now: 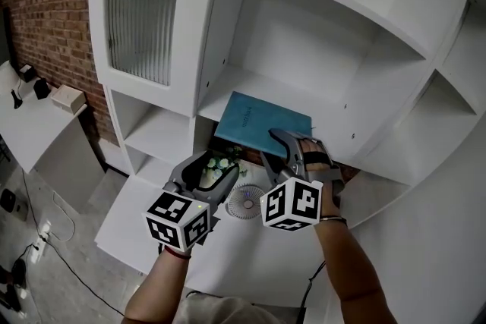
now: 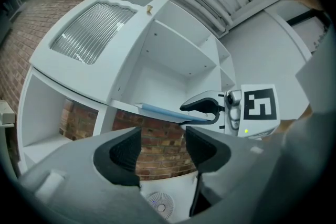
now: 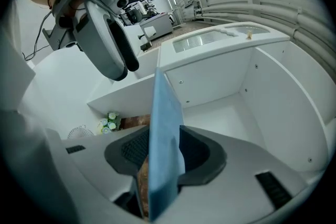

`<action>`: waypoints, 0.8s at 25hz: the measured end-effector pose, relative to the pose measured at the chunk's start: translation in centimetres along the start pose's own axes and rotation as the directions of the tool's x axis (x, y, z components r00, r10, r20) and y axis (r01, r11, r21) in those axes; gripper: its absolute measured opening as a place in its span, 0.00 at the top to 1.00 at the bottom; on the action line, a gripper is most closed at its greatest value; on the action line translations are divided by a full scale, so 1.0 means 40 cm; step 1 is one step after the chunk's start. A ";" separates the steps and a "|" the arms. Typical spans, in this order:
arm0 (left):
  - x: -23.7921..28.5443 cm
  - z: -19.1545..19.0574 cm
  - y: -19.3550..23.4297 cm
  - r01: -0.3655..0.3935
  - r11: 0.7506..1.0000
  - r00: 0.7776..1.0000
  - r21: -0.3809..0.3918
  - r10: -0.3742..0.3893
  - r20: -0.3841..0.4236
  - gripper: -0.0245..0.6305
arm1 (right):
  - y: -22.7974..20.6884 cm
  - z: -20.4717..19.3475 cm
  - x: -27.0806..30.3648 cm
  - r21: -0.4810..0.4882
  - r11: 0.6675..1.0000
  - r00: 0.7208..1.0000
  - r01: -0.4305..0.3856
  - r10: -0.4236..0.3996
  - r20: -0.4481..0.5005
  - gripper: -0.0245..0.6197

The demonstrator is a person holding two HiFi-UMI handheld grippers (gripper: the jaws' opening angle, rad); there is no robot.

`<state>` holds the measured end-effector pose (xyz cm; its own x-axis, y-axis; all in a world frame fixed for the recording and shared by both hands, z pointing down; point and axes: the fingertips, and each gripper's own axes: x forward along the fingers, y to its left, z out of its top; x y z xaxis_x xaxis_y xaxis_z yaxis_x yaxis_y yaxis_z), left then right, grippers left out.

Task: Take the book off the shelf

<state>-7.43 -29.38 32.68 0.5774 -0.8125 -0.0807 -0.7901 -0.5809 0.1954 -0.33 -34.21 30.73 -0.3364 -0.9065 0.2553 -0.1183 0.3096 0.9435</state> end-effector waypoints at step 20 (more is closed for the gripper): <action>0.010 -0.006 0.023 0.000 1.000 1.000 -0.010 0.000 0.008 0.58 | -0.015 0.000 0.020 -0.087 0.987 0.991 0.134 -0.134 0.017 0.87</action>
<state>-7.87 -30.24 33.08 0.5758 -0.8128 -0.0883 -0.7879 -0.5804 0.2056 -0.52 -35.13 30.37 -0.3332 -0.9347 0.1235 -0.0807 0.1588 0.9840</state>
